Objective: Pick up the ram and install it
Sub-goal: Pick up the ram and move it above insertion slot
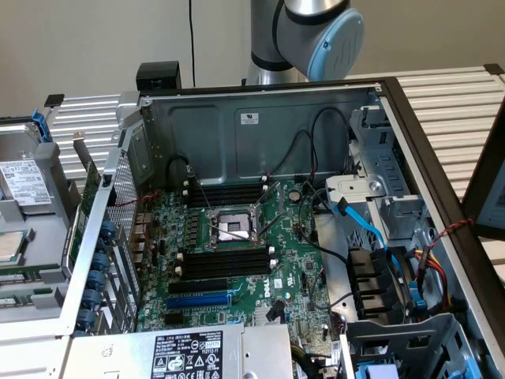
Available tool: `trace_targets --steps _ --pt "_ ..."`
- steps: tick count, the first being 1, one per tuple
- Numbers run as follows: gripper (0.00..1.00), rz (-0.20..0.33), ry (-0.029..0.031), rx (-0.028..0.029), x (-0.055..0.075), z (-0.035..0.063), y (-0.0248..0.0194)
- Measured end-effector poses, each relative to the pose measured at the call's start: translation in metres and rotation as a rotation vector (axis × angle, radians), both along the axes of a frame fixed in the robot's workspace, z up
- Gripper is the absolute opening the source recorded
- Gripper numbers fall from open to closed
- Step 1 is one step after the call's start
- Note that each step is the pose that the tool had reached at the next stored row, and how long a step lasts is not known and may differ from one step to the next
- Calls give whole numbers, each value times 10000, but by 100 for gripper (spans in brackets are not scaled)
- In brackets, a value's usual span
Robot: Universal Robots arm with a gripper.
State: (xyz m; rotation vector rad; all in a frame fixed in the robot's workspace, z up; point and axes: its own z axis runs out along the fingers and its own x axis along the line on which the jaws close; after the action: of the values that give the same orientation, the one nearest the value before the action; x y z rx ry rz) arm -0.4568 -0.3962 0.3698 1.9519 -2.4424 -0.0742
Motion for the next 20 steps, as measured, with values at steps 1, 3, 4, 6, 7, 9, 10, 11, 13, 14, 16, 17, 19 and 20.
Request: trace_targets --steps 1,3,4,6,7,9,10,11,13,14,16,17,19,20 --pt "11 93 -36 -12 0 -2 0" --pt "11 250 -168 -44 0 -7 0" --pt "11 313 -252 -60 0 -8 0" --pt "11 485 -316 -62 2 -14 1" --pt "11 602 -318 -60 1 -16 2" --pt "11 892 -318 -57 0 -18 3" --pt "11 1059 -318 -54 0 -19 3" --pt "11 1218 -319 -51 0 -19 3" --pt "11 1481 -324 -47 -1 -20 3" --pt "11 1567 -327 -45 -3 -20 3" --pt "11 1708 -330 -43 -8 -21 3" --pt "11 1755 -331 -43 -13 -22 3" --pt "11 1828 -346 -42 -19 -27 3" --pt "17 1857 -359 -43 -20 -32 3"
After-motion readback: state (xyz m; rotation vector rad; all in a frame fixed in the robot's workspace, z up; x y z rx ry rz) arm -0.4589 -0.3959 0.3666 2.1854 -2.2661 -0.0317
